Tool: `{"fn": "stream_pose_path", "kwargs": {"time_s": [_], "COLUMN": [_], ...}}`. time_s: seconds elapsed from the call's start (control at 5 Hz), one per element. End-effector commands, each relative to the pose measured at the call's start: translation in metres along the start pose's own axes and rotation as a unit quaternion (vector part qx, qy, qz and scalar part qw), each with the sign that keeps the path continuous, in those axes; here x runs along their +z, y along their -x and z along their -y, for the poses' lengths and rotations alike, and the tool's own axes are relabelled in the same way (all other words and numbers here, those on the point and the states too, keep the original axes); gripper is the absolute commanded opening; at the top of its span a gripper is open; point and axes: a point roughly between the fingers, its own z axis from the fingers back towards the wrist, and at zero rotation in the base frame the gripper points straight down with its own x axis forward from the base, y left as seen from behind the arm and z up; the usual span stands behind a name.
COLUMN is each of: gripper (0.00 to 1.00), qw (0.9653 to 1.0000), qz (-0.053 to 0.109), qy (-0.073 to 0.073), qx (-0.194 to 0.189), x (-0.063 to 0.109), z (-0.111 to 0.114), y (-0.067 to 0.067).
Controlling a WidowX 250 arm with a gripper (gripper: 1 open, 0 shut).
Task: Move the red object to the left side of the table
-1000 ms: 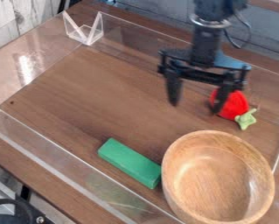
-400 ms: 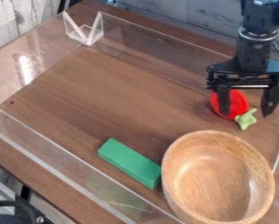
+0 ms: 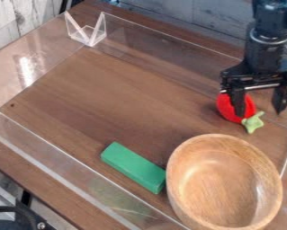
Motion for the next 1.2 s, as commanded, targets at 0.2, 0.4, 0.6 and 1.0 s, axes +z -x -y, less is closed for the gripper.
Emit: {"fn": "stream_pose_path", "kwargs": {"time_s": [0.2,0.4,0.6,1.0], "gripper": [1.00,1.00,1.00,1.00], "qw": [0.9948,0.9906,0.9861,0.9810], "qz": [0.049,0.059,0.068,0.083], "qy": [0.023,0.027,0.031,0.037], "qx": [0.086,0.120,0.148,0.171], "x": [0.014,0.003,-0.007,-0.034], "z": [-0.002,-0.005,-0.005,-0.011], "y": [-0.010,-0.016,-0.021,-0.032]}}
